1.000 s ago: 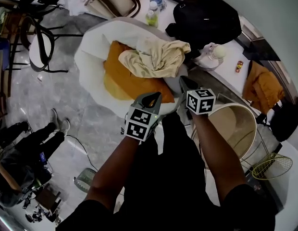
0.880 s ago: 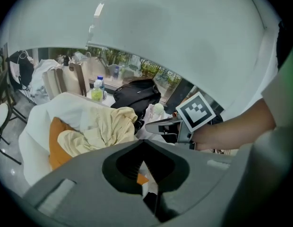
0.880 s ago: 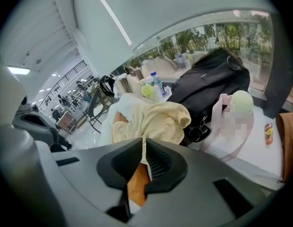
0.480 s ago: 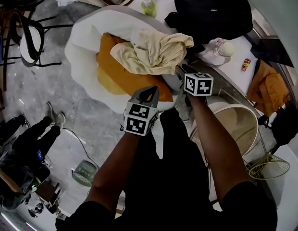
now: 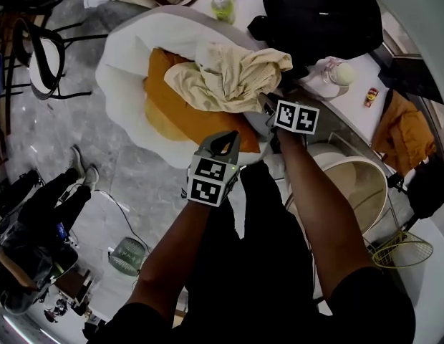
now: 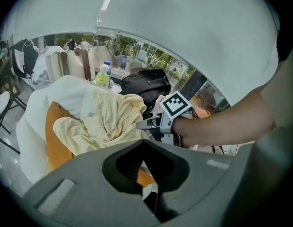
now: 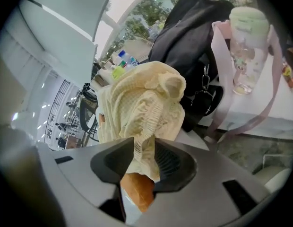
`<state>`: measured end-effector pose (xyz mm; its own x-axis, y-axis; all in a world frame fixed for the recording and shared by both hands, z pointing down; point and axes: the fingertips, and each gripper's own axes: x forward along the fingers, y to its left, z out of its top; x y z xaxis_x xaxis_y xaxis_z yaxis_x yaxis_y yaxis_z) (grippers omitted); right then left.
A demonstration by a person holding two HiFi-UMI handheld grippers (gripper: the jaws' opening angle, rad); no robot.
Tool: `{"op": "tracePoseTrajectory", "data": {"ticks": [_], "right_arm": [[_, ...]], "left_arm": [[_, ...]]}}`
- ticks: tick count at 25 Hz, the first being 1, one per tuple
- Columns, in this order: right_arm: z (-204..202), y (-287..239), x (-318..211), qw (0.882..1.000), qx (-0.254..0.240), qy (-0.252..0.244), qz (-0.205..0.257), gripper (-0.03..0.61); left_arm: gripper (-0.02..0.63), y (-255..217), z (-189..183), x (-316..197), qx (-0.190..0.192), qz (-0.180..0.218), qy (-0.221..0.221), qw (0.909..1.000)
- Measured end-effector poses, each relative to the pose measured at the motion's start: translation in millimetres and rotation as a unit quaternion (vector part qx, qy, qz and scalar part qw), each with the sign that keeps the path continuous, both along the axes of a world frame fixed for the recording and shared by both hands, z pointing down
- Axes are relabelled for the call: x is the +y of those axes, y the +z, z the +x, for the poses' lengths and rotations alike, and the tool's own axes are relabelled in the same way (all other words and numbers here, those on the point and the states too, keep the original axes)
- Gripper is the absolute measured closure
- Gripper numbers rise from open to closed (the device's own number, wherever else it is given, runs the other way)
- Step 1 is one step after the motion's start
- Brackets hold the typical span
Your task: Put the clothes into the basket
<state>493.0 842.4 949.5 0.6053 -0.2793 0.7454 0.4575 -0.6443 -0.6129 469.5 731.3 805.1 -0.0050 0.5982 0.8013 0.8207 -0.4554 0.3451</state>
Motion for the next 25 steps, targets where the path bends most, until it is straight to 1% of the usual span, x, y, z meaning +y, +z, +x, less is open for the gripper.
{"op": "tracePoseTrajectory", "data": {"ticks": [4,7,9,10,14,15,20,25], "right_arm": [[1.4,3.8,-1.4,0.999,0.003,0.022,0.026,0.432],[8.1,-4.0,-3.0,0.998,0.028,0.031,0.038,0.454],[15.4,-11.4,-4.6,0.997,0.047,0.040,0.048,0.454],[17.7,-12.7,-5.5,0.997,0.047,0.042,0.049,0.457],[19.6,-11.2,-6.7,0.998,0.030,0.035,0.034,0.536],[19.4,-12.3,-6.8,0.998,0.030,0.034,0.034,0.541],[15.5,-32.2,-12.2,0.996,0.056,0.046,0.051,0.548],[20.2,-69.5,-22.3,0.992,0.096,0.060,0.063,0.549]], "left_arm": [[0.620,-1.8,-5.3,-3.8,0.000,0.002,0.006,1.0000],[0.620,-3.9,-9.7,-8.0,-0.001,0.003,0.008,1.0000],[0.620,-5.7,-11.2,-11.1,-0.001,0.003,0.008,1.0000],[0.620,-6.8,-11.5,-12.9,-0.001,0.003,0.008,1.0000],[0.620,-12.3,-11.2,-17.9,0.001,0.002,0.011,0.9999],[0.620,-13.7,-11.0,-18.5,0.003,0.001,0.012,0.9999],[0.620,-25.9,-12.4,-25.2,0.009,-0.005,0.013,0.9999],[0.620,-45.1,-13.4,-32.2,0.020,-0.017,0.022,0.9994]]}}
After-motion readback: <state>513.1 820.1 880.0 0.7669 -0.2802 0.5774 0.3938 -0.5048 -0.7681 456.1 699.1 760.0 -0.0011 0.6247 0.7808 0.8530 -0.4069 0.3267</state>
